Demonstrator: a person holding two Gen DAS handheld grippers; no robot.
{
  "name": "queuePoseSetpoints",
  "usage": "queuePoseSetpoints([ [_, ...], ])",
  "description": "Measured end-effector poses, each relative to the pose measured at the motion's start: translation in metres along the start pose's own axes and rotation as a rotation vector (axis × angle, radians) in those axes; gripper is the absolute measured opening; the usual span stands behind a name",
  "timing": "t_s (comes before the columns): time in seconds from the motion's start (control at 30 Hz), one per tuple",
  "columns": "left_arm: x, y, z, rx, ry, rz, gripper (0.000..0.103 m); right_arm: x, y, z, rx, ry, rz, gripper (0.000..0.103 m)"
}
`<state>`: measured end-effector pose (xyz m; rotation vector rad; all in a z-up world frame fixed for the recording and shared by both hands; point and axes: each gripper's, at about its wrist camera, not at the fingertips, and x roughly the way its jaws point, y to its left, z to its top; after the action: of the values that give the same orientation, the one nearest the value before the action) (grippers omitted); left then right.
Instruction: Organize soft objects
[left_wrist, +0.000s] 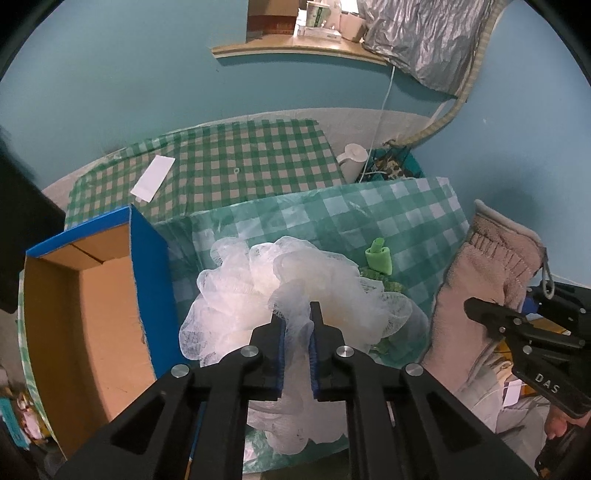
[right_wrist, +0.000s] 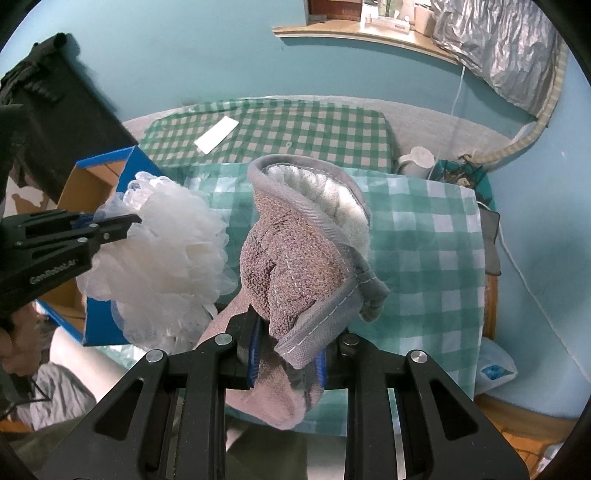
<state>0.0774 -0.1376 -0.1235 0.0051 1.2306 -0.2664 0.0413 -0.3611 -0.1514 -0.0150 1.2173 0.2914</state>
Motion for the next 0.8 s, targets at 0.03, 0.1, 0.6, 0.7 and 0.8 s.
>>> queuePoseSetpoints([
  [0.03,-0.003,0.001,0.0,-0.003,-0.006,-0.001,0.01,-0.001,0.0,0.001,-0.002,-0.002,0.001,0.022],
  [0.1,-0.01,0.002,0.001,-0.007,-0.017,0.0,0.009,-0.004,0.002,0.003,-0.008,-0.007,0.003,0.022],
  [0.6,-0.051,0.024,0.001,-0.064,-0.098,0.014,0.004,-0.015,0.033,0.028,-0.095,-0.038,0.033,0.022],
  [0.7,-0.042,0.029,-0.005,-0.078,-0.079,0.008,0.004,-0.007,0.037,0.028,-0.104,-0.029,0.036,0.022],
  [0.8,-0.032,0.032,-0.012,-0.086,-0.043,-0.003,0.012,0.002,0.036,0.024,-0.104,-0.007,0.043,0.022],
])
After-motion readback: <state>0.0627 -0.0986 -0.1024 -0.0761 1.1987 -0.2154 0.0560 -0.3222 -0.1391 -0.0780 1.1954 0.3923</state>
